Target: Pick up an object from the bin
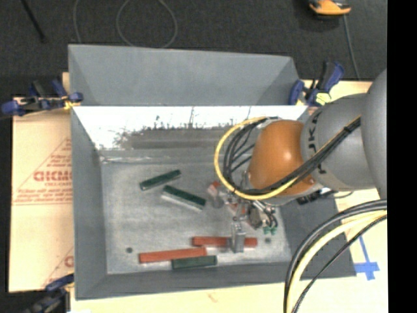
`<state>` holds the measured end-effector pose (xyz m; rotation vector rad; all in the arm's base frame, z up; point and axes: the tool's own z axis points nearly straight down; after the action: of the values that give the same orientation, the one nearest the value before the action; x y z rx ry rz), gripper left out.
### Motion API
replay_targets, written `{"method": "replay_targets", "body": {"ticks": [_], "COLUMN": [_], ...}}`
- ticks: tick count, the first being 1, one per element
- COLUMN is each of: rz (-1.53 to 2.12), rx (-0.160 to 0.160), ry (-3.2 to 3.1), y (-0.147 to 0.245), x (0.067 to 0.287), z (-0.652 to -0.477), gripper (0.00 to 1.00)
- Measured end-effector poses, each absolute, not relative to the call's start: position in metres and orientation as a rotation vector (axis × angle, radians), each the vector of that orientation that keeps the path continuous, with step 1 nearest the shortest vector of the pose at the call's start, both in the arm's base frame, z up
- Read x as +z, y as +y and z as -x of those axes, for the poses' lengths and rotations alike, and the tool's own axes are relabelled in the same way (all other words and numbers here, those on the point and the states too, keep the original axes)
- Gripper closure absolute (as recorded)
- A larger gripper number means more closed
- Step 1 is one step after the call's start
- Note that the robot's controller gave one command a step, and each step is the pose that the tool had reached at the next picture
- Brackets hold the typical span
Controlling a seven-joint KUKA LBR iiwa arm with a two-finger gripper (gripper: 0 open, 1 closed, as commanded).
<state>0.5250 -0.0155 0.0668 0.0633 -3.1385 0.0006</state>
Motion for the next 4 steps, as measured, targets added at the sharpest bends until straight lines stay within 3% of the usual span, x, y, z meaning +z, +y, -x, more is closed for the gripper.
{"method": "replay_targets", "body": {"ticks": [1,2,3,4], "rz": [0.005,-0.006,-0.008,0.097], "rx": [0.002,0.0,0.0,0.004], "ry": [-3.149,-3.141,-3.145,-3.152], "y": [-0.037,-0.043,-0.043,-0.078], "x": [0.128,0.068,0.07,0.25], "z": [-0.51,-0.495,-0.497,-0.494], "gripper": [0.0,0.0,1.0,1.0]}}
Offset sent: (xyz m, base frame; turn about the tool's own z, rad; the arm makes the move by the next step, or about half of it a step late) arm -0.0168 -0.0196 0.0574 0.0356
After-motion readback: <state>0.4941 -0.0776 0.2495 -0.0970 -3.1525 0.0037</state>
